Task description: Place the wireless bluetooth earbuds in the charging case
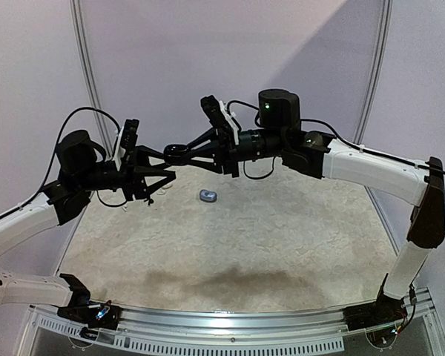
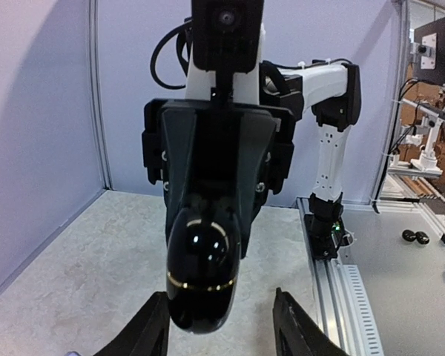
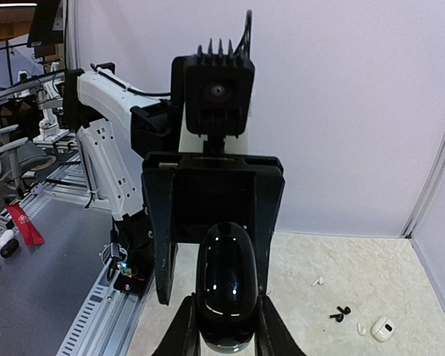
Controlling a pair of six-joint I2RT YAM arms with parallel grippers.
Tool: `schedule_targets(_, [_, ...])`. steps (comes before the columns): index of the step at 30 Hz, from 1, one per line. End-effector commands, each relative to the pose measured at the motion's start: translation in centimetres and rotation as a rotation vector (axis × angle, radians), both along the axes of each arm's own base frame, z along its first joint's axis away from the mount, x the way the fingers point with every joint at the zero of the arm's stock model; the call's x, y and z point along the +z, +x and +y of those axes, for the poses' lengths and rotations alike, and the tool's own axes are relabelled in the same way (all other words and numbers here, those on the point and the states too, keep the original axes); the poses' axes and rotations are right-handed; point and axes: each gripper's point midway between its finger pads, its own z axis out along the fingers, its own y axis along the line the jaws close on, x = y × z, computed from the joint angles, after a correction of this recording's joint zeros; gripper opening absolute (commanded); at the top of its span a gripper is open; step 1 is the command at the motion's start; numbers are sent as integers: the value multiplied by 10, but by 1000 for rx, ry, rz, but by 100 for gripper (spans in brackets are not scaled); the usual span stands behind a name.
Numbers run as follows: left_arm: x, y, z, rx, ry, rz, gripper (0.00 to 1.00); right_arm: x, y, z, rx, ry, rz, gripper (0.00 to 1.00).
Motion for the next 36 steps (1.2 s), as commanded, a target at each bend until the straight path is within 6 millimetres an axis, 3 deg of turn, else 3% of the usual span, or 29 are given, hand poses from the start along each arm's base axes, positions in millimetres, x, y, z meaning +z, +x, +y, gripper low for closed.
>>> schedule_targets(1, [0,-2,-3,-4,-5,-20,46,-17,4,4,-21,-67,10,0])
schedule_targets(8, [-4,-3,-3,-7,9,-22,11,-15,3,4,-21,-58,6,0])
schedule_targets(11, [-4,-4,-3,-9,10,-26,2,-12,2,5,-14,-42,6,0])
schedule_targets(13, [-5,-4,-3,-11,11,-26,7,-8,3,7,-10,-22,0,0])
schedule_targets(16, [-7,-3,-2,-2,13,-24,28,-2,2,7,-4,-3,-7,0])
schedule_targets(19, [-10,-3,-2,0,16,-18,35,2,1,6,-3,7,-14,0])
schedule_targets(23, [-11,-2,-2,3,19,-20,35,5,-1,5,2,12,-18,0])
schedule_targets(29, [-9,-3,-2,2,15,-31,17,-4,1,7,-3,-8,3,0])
schedule_targets(36, [-6,-4,-2,0,7,-34,32,-14,4,8,-18,-39,17,0])
